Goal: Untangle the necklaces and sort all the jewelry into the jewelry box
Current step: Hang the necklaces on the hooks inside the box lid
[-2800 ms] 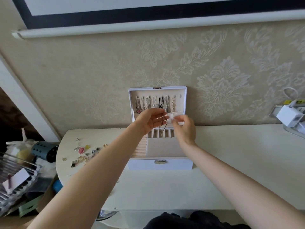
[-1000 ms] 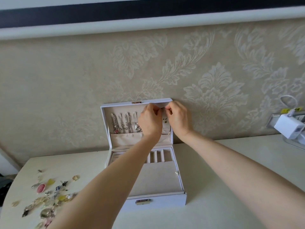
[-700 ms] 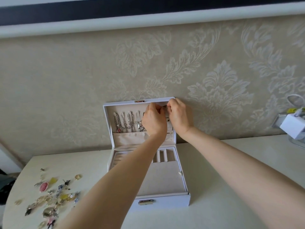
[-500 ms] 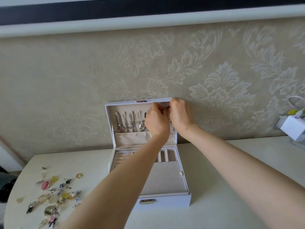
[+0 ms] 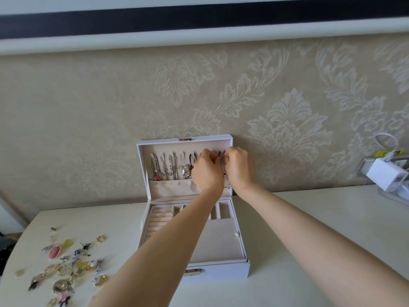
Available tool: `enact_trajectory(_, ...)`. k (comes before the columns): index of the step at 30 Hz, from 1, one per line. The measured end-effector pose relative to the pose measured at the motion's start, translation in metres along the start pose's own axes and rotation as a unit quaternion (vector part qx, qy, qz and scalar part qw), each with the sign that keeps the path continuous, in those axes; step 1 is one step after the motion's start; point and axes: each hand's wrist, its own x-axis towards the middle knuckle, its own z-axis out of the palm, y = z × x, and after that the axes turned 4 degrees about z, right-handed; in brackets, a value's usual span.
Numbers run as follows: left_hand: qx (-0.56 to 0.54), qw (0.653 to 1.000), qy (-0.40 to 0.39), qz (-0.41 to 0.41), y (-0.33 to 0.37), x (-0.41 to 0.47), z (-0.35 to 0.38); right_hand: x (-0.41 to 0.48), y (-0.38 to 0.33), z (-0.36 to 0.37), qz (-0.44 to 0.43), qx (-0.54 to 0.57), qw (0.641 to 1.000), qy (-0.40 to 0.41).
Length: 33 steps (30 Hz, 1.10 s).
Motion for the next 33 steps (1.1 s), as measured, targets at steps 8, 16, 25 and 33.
enact_trajectory(8,-0.067,0.998,-0.016,-0.005,-0.027,-0.024,0.0,-0.032,0.012,0.016,0.154,0.248,0.955,0.05)
enact_trajectory(16,-0.106,0.989,-0.092,-0.045,-0.05,-0.042,0.005,-0.061,0.018,0.035,0.234,0.24,0.942,0.028)
enact_trajectory(25,-0.082,0.978,-0.186,-0.053,-0.055,-0.054,0.009,-0.069,0.02,0.04,0.238,0.214,0.947,-0.016)
enact_trajectory(33,-0.024,0.98,-0.196,-0.004,-0.055,-0.055,0.001,-0.066,0.02,0.036,0.258,0.251,0.932,-0.049)
